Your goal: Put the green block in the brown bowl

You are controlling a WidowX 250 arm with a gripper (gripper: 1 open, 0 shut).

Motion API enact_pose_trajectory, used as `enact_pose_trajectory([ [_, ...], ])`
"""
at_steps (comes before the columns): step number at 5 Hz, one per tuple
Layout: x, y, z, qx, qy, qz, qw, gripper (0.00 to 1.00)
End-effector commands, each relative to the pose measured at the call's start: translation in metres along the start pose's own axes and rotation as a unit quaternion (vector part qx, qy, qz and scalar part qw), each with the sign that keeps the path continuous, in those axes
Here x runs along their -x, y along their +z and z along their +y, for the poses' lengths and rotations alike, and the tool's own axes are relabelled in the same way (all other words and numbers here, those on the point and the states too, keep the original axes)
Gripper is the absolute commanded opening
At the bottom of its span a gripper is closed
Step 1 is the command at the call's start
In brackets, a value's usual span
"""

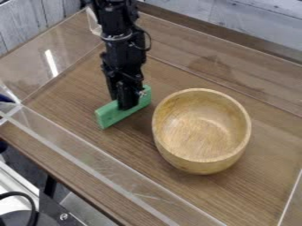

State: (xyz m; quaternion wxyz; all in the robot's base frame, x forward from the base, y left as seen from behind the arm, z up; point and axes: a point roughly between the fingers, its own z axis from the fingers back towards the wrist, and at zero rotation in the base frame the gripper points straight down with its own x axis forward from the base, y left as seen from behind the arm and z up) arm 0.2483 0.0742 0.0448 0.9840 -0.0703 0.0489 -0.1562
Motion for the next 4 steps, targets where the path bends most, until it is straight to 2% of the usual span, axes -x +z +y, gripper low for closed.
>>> enact_pose_trajectory([
  [1, -0.018, 0.029, -0.002, -0.031, -0.007, -0.041, 0.9987, 0.0],
  [4, -0.054, 0.031, -0.042, -0.037, -0.042, -0.056, 0.9969, 0.0],
])
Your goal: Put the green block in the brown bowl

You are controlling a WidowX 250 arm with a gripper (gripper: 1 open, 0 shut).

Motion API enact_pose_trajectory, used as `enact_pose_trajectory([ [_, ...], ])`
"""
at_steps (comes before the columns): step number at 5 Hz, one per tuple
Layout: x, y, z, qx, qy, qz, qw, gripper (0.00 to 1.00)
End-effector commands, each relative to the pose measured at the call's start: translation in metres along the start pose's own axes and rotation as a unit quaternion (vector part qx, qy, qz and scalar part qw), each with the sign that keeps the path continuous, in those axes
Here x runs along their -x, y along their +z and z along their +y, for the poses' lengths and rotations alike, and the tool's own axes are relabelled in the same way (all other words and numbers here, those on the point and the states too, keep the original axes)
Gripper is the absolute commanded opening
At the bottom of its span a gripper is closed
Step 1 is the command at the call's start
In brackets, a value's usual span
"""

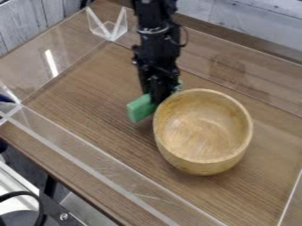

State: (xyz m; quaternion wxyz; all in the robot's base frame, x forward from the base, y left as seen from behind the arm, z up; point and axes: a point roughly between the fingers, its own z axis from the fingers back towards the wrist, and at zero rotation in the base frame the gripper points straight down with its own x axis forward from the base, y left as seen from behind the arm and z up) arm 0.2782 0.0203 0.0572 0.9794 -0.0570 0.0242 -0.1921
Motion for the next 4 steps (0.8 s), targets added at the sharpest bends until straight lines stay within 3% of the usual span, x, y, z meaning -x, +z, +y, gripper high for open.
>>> enact_pose_trajectory([
  [1, -0.024, 0.019, -0.013, -0.02, -0.02, -0.04, 0.9988, 0.0],
  [2, -0.041, 0.011, -0.02, -0.02, -0.029, -0.038, 0.9987, 0.0],
  [4, -0.062, -0.012, -0.027, -0.016, -0.044, -0.024, 0.9986, 0.0],
])
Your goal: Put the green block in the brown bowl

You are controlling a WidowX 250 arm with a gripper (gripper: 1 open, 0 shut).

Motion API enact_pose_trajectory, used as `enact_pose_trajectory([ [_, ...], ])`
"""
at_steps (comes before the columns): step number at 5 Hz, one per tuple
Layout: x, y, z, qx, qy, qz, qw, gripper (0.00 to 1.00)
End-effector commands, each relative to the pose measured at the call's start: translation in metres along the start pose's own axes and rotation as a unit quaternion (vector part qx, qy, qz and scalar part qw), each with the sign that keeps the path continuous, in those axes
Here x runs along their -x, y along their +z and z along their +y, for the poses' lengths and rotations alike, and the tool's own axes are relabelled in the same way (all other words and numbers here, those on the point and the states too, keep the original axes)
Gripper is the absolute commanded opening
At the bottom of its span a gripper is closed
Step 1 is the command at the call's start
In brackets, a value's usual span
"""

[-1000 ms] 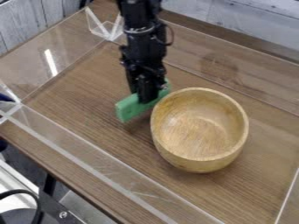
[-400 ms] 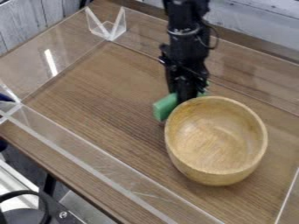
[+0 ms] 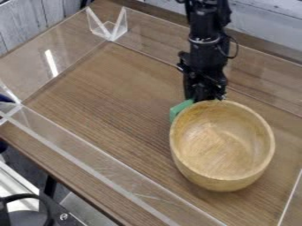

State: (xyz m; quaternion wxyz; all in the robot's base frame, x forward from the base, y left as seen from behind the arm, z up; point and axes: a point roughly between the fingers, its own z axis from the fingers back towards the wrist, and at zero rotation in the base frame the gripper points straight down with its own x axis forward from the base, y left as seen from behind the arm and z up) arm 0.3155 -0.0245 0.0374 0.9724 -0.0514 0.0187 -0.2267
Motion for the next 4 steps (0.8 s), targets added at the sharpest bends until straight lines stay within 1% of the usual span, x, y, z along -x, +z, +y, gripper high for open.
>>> enact_pose_trajectory([
  [1, -0.015, 0.001, 0.005, -0.009, -0.003, -0.018, 0.9998, 0.0],
  [4, -0.017, -0.017, 0.015, -0.005, 0.009, -0.009, 0.9999, 0.0],
])
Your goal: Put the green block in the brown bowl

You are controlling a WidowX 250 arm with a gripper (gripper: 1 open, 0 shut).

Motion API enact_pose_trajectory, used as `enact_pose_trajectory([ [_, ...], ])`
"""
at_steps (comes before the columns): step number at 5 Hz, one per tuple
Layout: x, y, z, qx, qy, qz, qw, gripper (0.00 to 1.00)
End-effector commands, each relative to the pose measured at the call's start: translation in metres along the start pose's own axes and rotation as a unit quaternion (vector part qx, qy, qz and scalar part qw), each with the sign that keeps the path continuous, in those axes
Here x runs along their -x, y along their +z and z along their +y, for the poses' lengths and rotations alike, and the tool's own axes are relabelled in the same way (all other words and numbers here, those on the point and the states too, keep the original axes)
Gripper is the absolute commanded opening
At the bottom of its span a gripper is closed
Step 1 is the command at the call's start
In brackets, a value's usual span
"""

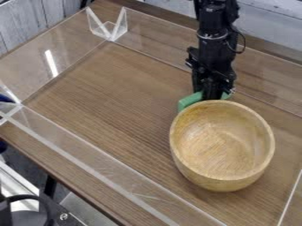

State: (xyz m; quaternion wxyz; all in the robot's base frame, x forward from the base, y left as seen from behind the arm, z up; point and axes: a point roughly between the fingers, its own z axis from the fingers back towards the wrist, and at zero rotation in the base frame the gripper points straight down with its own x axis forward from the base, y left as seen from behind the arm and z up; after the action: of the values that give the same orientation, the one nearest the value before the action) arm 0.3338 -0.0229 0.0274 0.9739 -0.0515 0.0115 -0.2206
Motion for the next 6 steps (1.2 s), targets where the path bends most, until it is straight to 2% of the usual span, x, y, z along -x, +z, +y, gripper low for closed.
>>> enact_pose_trajectory([
  [1, -0.001, -0.016, 0.008, -0.001, 0.008, 0.004, 1.0, 0.0],
  [3, -0.002, -0.019, 0.016, 0.002, 0.019, 0.013, 0.9997, 0.0],
  [6, 0.012, 0.021, -0.011, -0.011, 0.034, -0.019, 0.9992, 0.0],
])
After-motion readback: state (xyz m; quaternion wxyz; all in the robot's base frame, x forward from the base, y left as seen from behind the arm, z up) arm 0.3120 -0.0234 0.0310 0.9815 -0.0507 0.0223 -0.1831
